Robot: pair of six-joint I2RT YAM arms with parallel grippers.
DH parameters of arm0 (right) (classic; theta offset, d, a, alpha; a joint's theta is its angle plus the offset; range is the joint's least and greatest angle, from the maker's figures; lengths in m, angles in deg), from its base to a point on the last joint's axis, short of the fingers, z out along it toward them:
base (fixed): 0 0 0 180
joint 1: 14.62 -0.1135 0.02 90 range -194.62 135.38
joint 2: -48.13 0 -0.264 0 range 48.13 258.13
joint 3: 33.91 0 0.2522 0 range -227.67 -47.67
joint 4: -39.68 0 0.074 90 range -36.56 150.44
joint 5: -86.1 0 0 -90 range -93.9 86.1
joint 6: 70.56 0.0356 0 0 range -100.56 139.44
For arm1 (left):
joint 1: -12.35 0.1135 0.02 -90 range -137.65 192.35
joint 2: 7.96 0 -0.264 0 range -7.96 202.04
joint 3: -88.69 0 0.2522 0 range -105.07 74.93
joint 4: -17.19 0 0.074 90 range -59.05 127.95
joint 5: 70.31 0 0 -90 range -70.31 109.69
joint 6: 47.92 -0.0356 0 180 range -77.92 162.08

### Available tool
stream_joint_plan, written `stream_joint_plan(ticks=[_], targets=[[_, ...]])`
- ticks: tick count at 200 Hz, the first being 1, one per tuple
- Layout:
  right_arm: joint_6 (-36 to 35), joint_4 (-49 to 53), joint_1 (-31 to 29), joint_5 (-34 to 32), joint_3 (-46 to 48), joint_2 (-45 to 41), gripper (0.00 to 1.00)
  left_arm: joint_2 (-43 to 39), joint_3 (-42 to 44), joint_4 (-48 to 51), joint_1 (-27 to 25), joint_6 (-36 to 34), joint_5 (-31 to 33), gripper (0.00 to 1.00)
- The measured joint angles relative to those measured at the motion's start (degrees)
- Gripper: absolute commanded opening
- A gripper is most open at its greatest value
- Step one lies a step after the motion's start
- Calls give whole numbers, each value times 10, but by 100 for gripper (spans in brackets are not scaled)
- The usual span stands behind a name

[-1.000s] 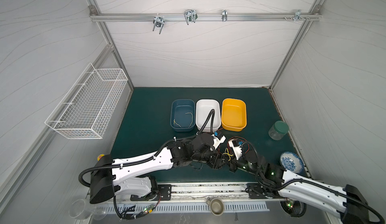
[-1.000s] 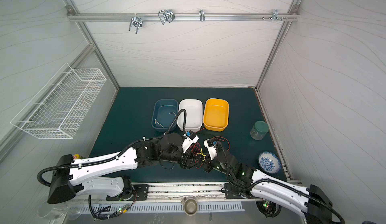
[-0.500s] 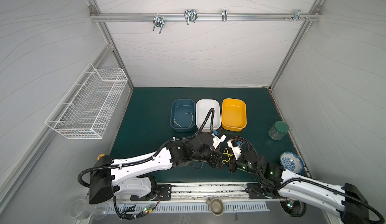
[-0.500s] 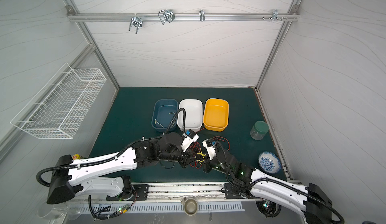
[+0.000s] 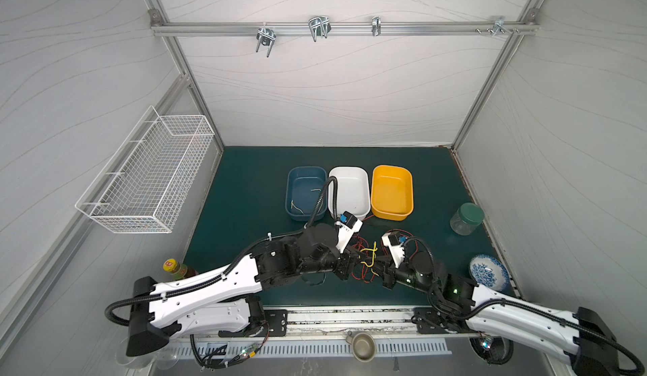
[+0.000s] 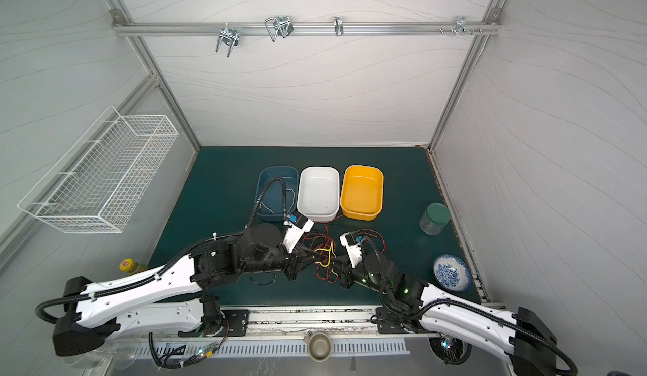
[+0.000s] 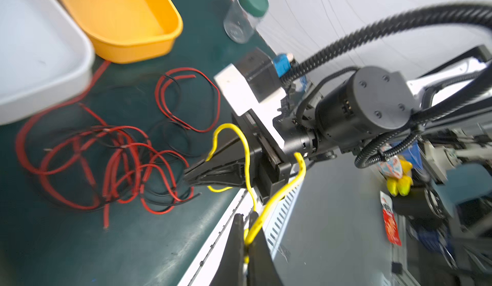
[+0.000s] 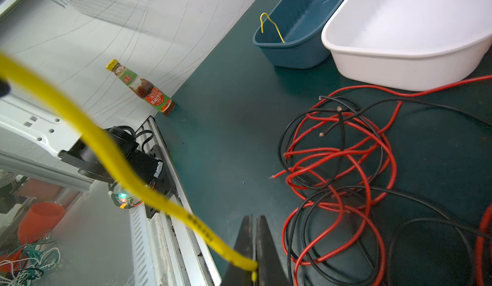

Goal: Untangle the cables
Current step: 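Grasp the yellow wire held by the right gripper with the left gripper, then carry the yellow wire with the left gripper over the teal bin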

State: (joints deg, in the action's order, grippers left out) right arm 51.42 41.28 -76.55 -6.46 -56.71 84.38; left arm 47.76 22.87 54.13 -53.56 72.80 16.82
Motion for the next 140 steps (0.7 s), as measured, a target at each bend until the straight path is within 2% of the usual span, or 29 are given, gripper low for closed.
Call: stream_joint_plan(ticks=[45,66,81,97,140], targets=[[8,-12,-1,-16,0,30,0,-30,-77,107,1,-1,83,0],[5,-12,-3,-14,-7,31,0,-30,-106,149,16,-2,100,0],[3,5,-4,-20,-21,20,11,-29,-119,177,37,-3,104,0],[-1,28,-4,-34,-29,-12,29,-28,-130,201,55,-7,114,0],[-5,140,-3,-87,-28,-146,63,-14,-182,246,97,-37,160,0]])
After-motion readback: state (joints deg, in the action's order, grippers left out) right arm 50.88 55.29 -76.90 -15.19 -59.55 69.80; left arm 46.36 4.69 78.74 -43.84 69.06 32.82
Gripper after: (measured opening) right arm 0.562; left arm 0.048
